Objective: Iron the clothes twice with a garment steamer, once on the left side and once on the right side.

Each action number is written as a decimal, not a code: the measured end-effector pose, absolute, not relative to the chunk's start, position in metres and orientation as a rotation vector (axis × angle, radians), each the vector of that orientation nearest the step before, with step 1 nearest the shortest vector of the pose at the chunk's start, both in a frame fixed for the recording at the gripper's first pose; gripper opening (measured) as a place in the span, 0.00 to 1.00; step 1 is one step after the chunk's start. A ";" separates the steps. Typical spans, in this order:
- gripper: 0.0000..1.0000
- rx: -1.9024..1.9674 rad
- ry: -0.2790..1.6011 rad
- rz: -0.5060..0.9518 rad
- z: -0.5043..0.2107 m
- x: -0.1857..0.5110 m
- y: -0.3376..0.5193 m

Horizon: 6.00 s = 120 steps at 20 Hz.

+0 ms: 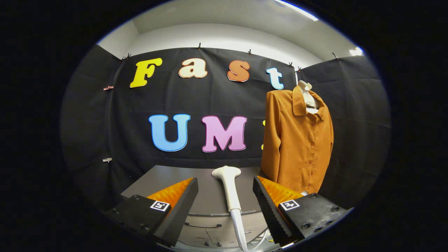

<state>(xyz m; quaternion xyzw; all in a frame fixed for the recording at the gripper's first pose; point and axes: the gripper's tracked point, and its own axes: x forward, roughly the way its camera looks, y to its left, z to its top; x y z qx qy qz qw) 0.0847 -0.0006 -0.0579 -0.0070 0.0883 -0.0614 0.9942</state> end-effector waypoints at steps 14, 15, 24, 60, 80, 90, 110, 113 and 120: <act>0.99 -0.008 0.430 -0.048 -0.144 0.204 -0.026; 0.98 -0.009 0.454 -0.043 -0.151 0.209 -0.026; 0.99 -0.024 0.647 -0.049 -0.212 0.231 -0.029; 0.42 0.037 0.449 -0.039 -0.110 0.143 -0.016; 0.42 0.046 0.272 -0.265 -0.040 -0.009 -0.072; 0.42 0.067 0.220 -0.258 -0.023 0.056 -0.182; 0.42 0.162 0.287 -0.093 -0.068 0.175 -0.287; 0.42 0.174 0.302 -0.083 -0.077 0.184 -0.292; 0.42 0.195 0.376 -0.062 -0.116 0.194 -0.297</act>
